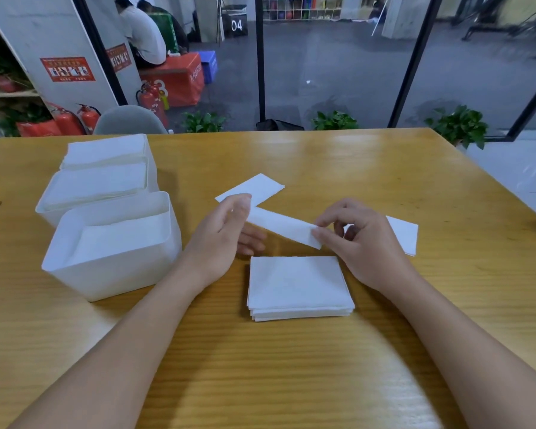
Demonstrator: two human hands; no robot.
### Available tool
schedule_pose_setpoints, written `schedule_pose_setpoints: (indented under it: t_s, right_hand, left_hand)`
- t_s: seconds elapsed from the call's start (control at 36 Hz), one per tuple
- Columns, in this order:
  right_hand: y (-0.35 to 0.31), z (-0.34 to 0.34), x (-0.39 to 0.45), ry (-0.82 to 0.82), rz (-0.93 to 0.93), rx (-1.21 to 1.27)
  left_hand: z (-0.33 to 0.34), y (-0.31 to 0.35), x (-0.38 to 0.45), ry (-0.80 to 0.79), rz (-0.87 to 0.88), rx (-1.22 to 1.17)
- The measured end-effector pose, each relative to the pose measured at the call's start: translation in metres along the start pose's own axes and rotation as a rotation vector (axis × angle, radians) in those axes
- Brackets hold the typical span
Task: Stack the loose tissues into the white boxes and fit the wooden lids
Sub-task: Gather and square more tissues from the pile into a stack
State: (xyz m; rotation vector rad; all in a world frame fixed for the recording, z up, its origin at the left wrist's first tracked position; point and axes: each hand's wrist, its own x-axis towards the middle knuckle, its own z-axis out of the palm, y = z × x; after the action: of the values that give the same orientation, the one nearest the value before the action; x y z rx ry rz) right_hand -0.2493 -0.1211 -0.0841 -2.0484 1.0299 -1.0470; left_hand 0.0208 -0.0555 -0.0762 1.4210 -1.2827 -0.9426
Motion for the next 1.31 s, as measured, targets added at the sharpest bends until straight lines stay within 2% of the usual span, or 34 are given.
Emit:
schedule_pose_setpoints:
  t_s: [0.08,0.19,0.36,0.47,0.64,0.75,0.83,0.92,1.03,1.19,1.31]
  right_hand:
    - [-0.001,0.001,-0.001,-0.066,-0.037,0.005]
    - [-0.003,0.003,-0.003,-0.118,-0.043,0.015]
    - [-0.004,-0.001,-0.002,-0.067,-0.032,-0.007]
    - [-0.006,-0.001,-0.003,-0.120,0.030,-0.042]
    - [-0.012,-0.007,-0.003,-0.144,0.120,0.277]
    - [-0.012,-0.020,-0.001,-0.150,0.162,0.394]
    - [-0.008,-0.027,-0.001,-0.246,0.218,0.394]
    - [-0.005,-0.026,-0.002,-0.332,0.229,0.257]
    - [0.000,-0.023,-0.002,-0.366,0.184,0.041]
    - [0.004,-0.024,-0.003,-0.335,0.135,-0.018]
    - [0.008,-0.023,0.000,-0.166,0.137,-0.045]
  left_hand:
    - [-0.001,0.005,-0.001,0.036,-0.064,-0.099]
    - [-0.006,0.002,-0.001,0.007,-0.063,-0.025]
    - [-0.004,0.007,-0.004,-0.022,0.030,-0.136]
    - [0.001,0.012,-0.007,-0.059,0.109,-0.210]
    - [0.004,0.016,-0.010,-0.107,0.170,-0.257]
    - [-0.004,0.015,-0.009,-0.149,0.124,-0.162]
    - [-0.009,0.013,-0.007,-0.210,0.070,-0.031]
    - [-0.012,0.007,-0.004,-0.258,0.028,0.068]
    - [-0.013,-0.002,-0.001,-0.281,0.075,0.315]
    - [-0.010,-0.007,-0.002,-0.244,0.141,0.465]
    - [-0.011,-0.009,-0.001,-0.199,0.172,0.490]
